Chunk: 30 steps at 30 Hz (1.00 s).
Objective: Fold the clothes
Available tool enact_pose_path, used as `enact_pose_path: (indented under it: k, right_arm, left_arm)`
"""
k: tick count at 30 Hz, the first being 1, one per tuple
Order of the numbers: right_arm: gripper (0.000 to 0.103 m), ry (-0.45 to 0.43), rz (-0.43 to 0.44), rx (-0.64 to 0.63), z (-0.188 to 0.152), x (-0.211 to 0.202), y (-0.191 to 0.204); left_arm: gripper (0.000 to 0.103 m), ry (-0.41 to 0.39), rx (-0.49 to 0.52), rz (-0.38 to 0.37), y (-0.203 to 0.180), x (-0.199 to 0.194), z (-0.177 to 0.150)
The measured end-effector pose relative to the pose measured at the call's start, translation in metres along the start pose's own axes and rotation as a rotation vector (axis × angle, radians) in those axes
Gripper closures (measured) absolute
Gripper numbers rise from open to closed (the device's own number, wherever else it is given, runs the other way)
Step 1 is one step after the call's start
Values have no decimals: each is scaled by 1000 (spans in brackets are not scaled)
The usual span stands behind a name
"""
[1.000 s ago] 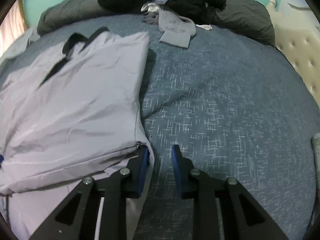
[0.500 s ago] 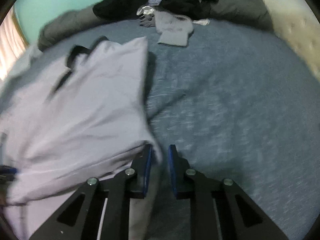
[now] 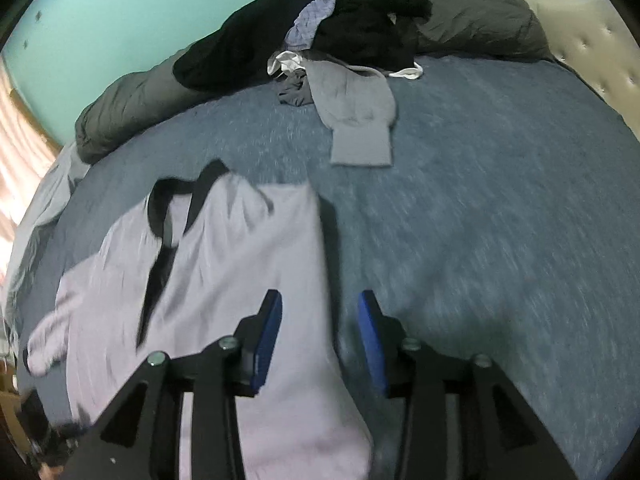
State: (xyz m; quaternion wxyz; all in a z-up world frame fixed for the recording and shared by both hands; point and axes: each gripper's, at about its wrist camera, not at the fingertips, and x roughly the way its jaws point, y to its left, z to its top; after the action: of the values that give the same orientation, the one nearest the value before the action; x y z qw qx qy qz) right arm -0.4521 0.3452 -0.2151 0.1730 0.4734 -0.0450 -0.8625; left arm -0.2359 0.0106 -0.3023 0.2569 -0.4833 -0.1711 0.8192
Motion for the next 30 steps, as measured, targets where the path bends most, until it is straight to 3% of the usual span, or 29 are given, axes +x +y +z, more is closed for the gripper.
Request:
enact_pose_path:
  k: [6, 17, 20, 24, 30]
  right_arm:
    - [63, 18, -74, -27, 45, 39, 22]
    - [63, 122, -199, -97, 77, 109, 37]
    - [84, 148, -233, -111, 76, 122, 37]
    - [98, 129, -286, -115, 75, 128, 35]
    - [101, 100, -342, -69, 78, 142, 29]
  left_arm:
    - [70, -8, -4, 23, 3, 0, 0]
    - [71, 9, -23, 16, 14, 9, -2]
    - [71, 8, -16, 18, 14, 9, -3]
    - [71, 6, -14, 12, 16, 8, -7]
    - [71, 7, -3, 15, 15, 9, -8]
